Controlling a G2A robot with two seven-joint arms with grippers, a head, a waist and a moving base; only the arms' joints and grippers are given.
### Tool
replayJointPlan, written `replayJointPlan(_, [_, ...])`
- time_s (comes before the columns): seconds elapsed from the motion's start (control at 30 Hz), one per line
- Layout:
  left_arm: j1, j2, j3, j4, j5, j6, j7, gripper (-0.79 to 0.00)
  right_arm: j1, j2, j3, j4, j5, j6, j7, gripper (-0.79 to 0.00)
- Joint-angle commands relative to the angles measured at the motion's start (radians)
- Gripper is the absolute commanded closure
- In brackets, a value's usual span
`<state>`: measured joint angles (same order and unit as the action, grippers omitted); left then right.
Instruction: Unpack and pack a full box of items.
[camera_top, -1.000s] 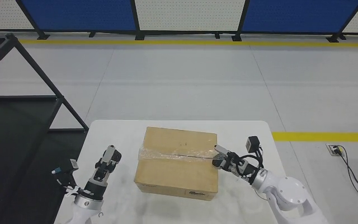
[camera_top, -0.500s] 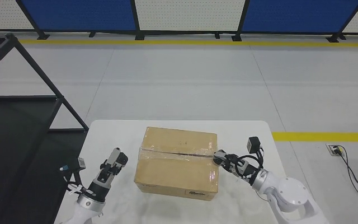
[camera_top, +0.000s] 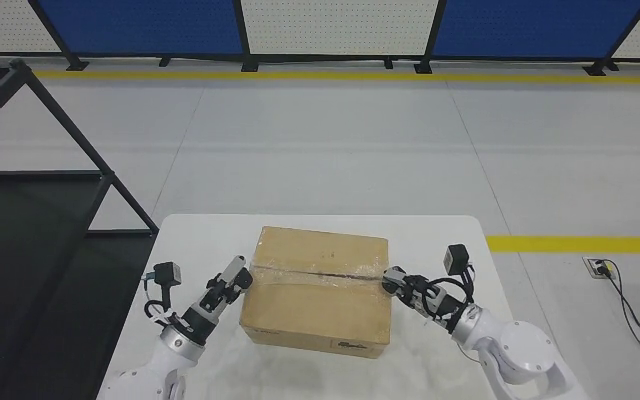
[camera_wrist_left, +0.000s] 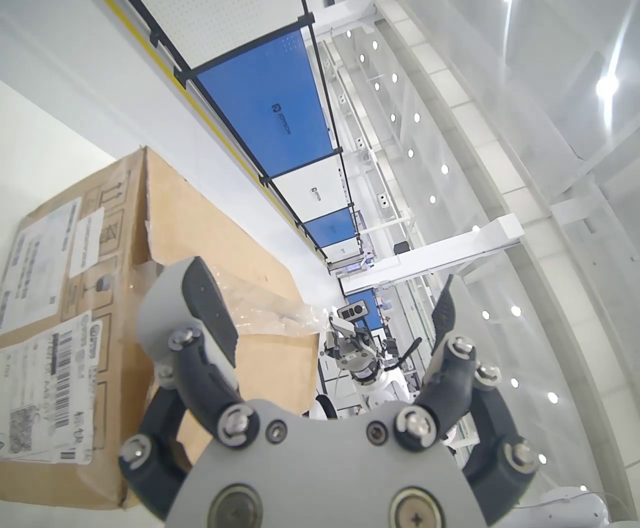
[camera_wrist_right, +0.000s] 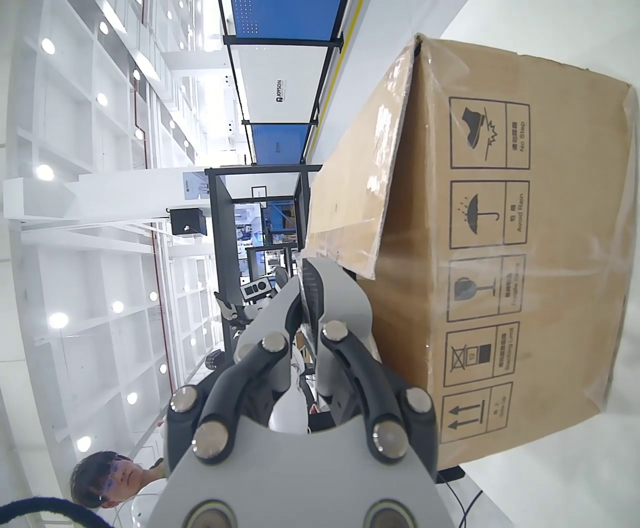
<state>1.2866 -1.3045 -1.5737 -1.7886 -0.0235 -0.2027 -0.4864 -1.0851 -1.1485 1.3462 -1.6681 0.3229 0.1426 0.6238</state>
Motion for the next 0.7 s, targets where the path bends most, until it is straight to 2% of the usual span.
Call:
replayJointPlan(0.0, [-0.008, 0.001, 0.006, 0.007, -0.002, 0.004, -0.004, -0.785, 0.001, 0.000, -0.002, -0.010, 0.002, 0.009, -0.006, 0.000])
replayJointPlan(0.37, [-0.040, 0.007, 0.030, 0.042, 0.000, 0.018, -0.010, -0.785, 0.015, -0.001, -0.010, -0.037, -0.005, 0.041, -0.021, 0.000])
replayJointPlan(0.67, [-0.102, 0.009, 0.071, 0.103, 0.005, 0.054, -0.011, -0.785, 0.004, 0.003, -0.002, -0.018, -0.012, 0.068, -0.005, 0.000])
